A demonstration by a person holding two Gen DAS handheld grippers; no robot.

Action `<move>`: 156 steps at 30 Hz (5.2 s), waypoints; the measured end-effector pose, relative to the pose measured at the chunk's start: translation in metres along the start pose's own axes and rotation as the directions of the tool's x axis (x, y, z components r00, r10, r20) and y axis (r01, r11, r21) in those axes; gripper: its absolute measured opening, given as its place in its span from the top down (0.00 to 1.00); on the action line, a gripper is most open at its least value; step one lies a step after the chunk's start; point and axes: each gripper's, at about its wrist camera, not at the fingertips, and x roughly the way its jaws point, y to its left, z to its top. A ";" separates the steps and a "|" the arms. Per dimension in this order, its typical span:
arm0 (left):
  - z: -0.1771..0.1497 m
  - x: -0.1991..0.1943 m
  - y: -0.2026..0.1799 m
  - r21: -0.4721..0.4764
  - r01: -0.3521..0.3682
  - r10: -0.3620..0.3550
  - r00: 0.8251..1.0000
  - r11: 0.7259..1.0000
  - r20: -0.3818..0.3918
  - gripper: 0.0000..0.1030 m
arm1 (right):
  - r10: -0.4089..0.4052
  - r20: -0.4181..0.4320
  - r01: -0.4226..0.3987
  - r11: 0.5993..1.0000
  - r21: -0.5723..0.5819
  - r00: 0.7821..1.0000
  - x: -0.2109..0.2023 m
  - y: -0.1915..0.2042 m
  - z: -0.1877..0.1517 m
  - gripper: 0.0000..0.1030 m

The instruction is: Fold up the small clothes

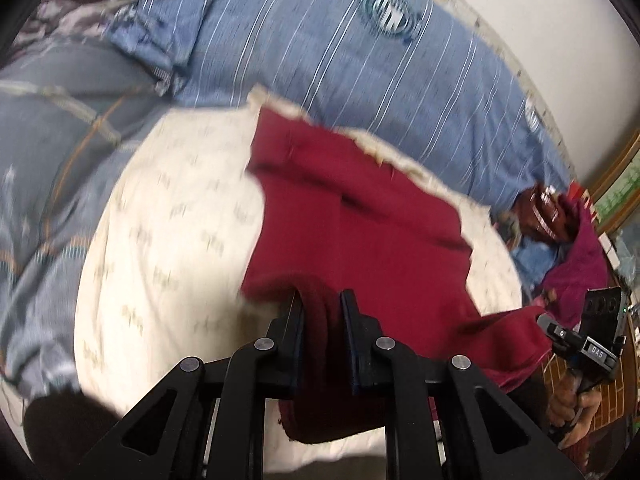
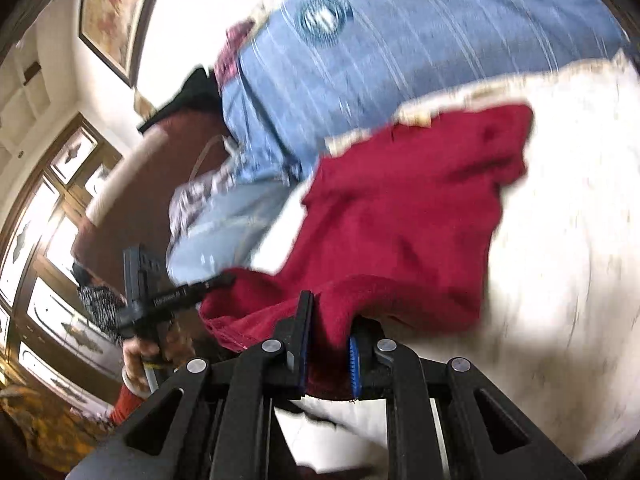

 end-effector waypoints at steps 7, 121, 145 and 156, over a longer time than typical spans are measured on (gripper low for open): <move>0.026 0.017 -0.014 0.022 -0.025 0.024 0.997 0.999 0.077 0.87 | -0.052 0.073 0.054 0.998 -0.024 0.996 0.012 -0.002 0.036 0.86; 0.097 0.183 0.025 0.152 -0.025 0.046 0.989 0.988 -0.138 0.49 | -0.379 -0.031 0.380 0.924 0.033 0.925 0.081 -0.101 0.054 0.34; 0.097 0.182 0.022 0.193 0.032 0.003 0.985 0.981 -0.175 0.94 | -0.258 0.032 0.257 0.966 0.023 0.966 0.077 -0.100 0.063 0.92; 0.072 0.157 0.051 0.186 -0.055 0.086 0.983 0.981 -0.164 1.00 | -0.287 0.021 0.283 0.953 0.111 0.958 0.049 -0.123 0.037 0.93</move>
